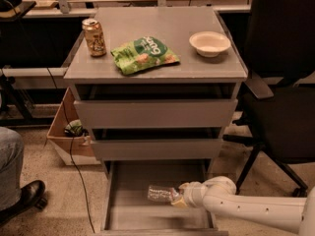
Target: Pick water bottle from bottom drawer and place on counter
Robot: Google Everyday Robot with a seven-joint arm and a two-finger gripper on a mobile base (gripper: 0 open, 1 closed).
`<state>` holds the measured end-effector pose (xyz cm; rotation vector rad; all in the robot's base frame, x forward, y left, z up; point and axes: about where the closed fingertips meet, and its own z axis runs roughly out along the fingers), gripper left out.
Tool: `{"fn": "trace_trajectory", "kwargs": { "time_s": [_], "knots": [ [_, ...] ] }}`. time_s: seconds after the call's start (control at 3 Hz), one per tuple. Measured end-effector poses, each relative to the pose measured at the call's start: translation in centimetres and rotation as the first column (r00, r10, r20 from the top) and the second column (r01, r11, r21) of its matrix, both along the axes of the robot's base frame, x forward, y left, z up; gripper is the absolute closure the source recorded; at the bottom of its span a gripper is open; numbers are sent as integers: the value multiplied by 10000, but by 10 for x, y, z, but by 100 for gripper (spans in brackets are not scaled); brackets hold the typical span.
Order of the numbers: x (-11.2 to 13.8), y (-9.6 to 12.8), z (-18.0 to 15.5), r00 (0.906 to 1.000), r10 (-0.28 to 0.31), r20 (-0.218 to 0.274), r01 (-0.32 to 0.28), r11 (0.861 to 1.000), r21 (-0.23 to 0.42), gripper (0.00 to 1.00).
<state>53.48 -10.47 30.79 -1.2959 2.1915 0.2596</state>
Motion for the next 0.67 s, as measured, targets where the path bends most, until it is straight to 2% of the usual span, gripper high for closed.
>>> {"fn": "trace_trajectory", "kwargs": {
  "time_s": [0.33,0.67],
  "knots": [
    [-5,-11,49,9992,-363,191,361,9993,133,100],
    [-14,-23,121,9950,-526,847,523,9986,62,100]
  ]
}}
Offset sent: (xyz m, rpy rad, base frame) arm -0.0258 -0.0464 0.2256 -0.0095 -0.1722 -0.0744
